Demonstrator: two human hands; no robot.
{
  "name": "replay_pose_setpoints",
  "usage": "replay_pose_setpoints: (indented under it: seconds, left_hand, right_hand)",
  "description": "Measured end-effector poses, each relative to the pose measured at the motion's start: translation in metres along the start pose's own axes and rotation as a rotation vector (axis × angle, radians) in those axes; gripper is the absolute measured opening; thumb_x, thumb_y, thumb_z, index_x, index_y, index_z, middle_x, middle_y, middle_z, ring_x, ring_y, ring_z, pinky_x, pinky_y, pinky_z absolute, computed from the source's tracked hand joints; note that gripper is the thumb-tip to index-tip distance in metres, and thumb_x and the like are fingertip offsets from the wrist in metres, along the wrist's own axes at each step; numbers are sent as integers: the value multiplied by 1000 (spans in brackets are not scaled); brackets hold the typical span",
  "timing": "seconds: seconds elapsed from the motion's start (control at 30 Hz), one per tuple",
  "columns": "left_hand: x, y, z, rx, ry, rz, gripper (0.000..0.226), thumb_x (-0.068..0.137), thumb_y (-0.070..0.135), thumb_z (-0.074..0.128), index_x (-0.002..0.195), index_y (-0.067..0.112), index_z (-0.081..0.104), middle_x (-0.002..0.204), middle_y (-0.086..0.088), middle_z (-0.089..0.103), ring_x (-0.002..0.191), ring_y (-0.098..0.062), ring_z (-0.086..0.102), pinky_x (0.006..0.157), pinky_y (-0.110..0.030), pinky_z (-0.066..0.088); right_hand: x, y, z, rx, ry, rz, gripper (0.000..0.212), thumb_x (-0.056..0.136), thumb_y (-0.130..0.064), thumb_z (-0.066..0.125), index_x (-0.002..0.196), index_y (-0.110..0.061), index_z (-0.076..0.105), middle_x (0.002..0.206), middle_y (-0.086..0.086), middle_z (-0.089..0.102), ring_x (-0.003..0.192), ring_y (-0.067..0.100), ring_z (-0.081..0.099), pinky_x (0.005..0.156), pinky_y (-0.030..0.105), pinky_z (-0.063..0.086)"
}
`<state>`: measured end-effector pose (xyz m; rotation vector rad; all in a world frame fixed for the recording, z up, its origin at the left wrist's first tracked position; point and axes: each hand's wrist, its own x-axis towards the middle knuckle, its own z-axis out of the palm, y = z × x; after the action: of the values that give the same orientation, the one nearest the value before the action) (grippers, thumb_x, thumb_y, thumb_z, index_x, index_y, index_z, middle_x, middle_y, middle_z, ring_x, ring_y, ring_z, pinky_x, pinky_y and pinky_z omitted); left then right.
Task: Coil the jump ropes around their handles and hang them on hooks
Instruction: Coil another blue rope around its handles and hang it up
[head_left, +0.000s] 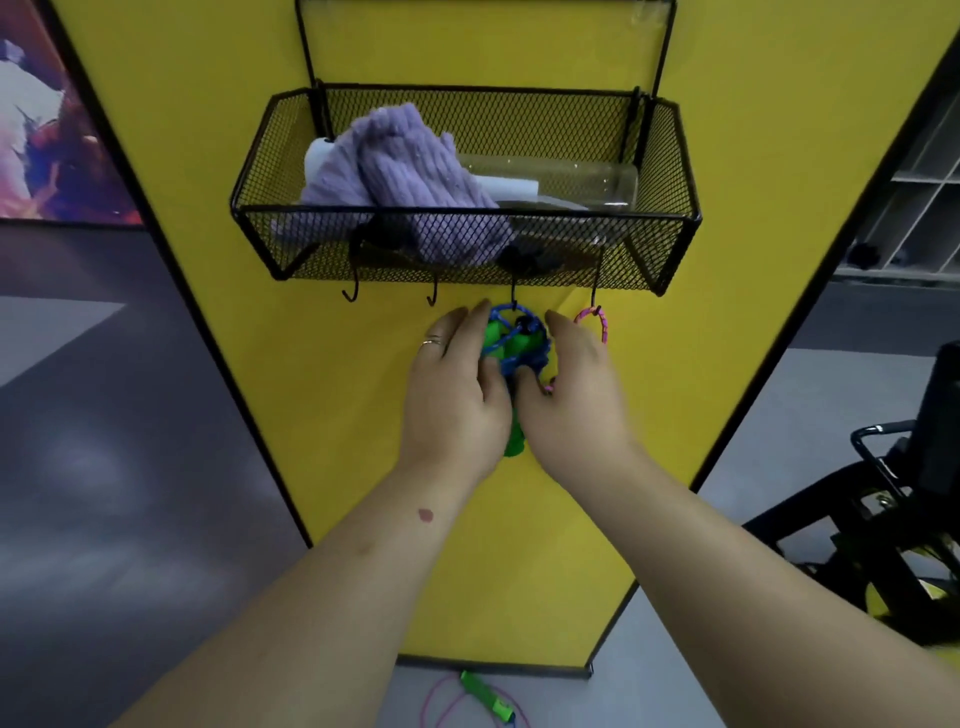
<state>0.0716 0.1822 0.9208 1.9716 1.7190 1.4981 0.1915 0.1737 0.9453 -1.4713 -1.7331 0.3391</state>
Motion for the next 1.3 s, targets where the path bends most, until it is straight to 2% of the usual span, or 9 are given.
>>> replay_pose_setpoints:
  seconds: [0.07,0.17,0.33,0.5,0.7,0.83,1.03,1.2,1.3]
  left_hand:
    - [-26,-12,-8,88,-15,56,55,98,10,51,153,15,46,153,-9,47,139,-29,47,113,-37,43]
    - [-68,-37,-18,229,-31,103,60,97,11,55,155,13,43,155,-11,45,146,-34,40,117,-48,39]
    - [-154,-104,-7,378,-145,12,67,95,16,56,159,18,35,159,-9,40,152,-34,32,119,-51,36]
    - [-262,-187,32,447,-246,-98,74,93,18,58,161,19,30,162,-9,37,153,-35,30,120,-52,34]
    - [-405,-316,113,527,-428,-219,79,94,27,53,164,27,15,169,-6,23,157,-34,17,125,-51,21]
    - [-500,-406,180,565,-595,-312,84,95,27,50,165,30,3,173,-6,10,159,-33,7,126,-50,16]
    - [-620,-515,252,619,-815,-417,88,96,31,50,164,32,-5,174,-8,2,159,-37,2,127,-52,11]
    - [-685,-566,288,634,-953,-475,91,96,28,54,163,36,-7,174,-9,0,159,-38,3,128,-53,12]
    - [-712,-589,304,645,-1059,-515,93,94,23,55,163,37,-6,171,-15,9,154,-41,20,123,-54,25]
  right_hand:
    - [-21,2,5,-30,66,-90,58,94,-19,56,149,-14,40,146,3,46,135,22,42,109,33,42]
    - [-58,16,27,-146,110,-208,63,91,-17,59,150,-5,39,153,13,42,147,29,34,119,44,33]
    - [-133,68,95,-225,-31,-267,66,91,-17,58,152,-3,38,157,17,39,151,35,30,120,51,29]
    - [-225,150,186,-303,-229,-210,70,93,-21,57,156,-8,30,161,14,33,153,33,26,121,52,28]
    - [-344,286,319,-406,-463,-120,75,94,-25,57,159,-12,22,166,14,24,154,32,20,124,51,21]
    - [-417,382,403,-495,-623,5,74,100,-36,47,162,-21,9,171,9,8,157,29,6,127,47,8]
    - [-499,486,491,-601,-789,132,73,101,-42,41,161,-30,1,171,7,-1,157,31,0,126,50,4]
    - [-539,545,524,-679,-963,232,72,100,-42,39,159,-36,-2,171,9,-7,157,37,0,124,58,8]
    - [-556,572,538,-714,-1108,328,64,97,-39,42,155,-40,14,168,13,7,149,42,23,114,61,30]
